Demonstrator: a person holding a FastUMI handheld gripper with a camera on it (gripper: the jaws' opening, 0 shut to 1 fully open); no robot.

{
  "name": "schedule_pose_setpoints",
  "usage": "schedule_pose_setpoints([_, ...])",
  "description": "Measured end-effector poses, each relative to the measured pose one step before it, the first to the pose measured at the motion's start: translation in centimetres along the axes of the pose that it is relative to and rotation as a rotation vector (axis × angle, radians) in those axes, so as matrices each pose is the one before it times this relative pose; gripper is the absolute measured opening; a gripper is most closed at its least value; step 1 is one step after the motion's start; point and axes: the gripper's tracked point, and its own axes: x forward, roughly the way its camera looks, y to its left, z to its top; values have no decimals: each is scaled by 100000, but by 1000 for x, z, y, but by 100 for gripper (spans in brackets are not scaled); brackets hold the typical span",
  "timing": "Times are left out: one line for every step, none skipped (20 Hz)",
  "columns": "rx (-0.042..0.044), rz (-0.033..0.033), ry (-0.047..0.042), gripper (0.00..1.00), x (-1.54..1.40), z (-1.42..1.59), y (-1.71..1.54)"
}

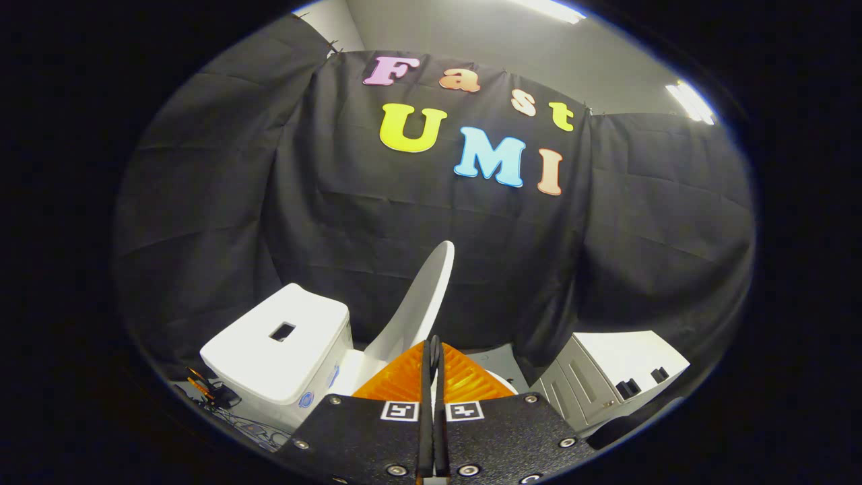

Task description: Open the toilet lid.

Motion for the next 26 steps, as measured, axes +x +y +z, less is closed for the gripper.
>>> schedule_pose_setpoints([86, 835, -622, 0, -56, 166, 547])
schedule_pose_setpoints([-413, 143, -401, 0, -209, 81, 275])
schedule_pose_setpoints([-546, -453, 235, 0, -68, 80, 128])
schedule_pose_setpoints([-25, -249, 258, 0, 38, -71, 138])
schedule_pose_setpoints([441, 253, -288, 0, -115, 161, 325])
schedule_pose_setpoints([483, 680, -637, 0, 141, 189, 472])
schedule_pose_setpoints([433, 615, -695, 0, 28, 265, 413])
schedule_pose_setpoints([-362, 449, -851, 0, -57, 124, 316])
schedule_pose_setpoints([-857, 496, -590, 1, -70, 228, 391])
schedule_pose_setpoints([-604, 622, -305, 1, 24, 78, 392])
schedule_pose_setpoints([735, 954, -399, 0, -112, 85, 456])
schedule_pose_setpoints([1822, 1087, -415, 0, 32, -8, 499])
schedule_pose_setpoints([1921, 1028, -398, 1, 20, 181, 480])
schedule_pose_setpoints([1003, 1184, -414, 1, 40, 125, 259])
schedule_pose_setpoints([548, 945, -323, 1, -6, 157, 350])
schedule_pose_setpoints([762, 841, -297, 1, 82, 141, 369])
schedule_pose_setpoints([569, 773, -342, 1, 3, 185, 384])
schedule_pose_setpoints([363, 951, -364, 1, -88, -71, 590])
schedule_pose_setpoints([-36, 814, -295, 0, 93, 167, 506])
schedule_pose_setpoints([-454, 882, -299, 1, 75, 105, 470])
schedule_pose_setpoints([-733, 697, -122, 1, 27, 106, 527])
schedule_pose_setpoints([-674, 560, -47, 1, 135, -26, 478])
schedule_pose_setpoints([-283, 369, -148, 1, 33, 160, 475])
schedule_pose_setpoints([-28, 535, -95, 1, 42, -193, 660])
schedule_pose_setpoints([481, 806, 8, 1, -20, 107, 640])
schedule_pose_setpoints([742, 1160, 175, 1, 165, -71, 772])
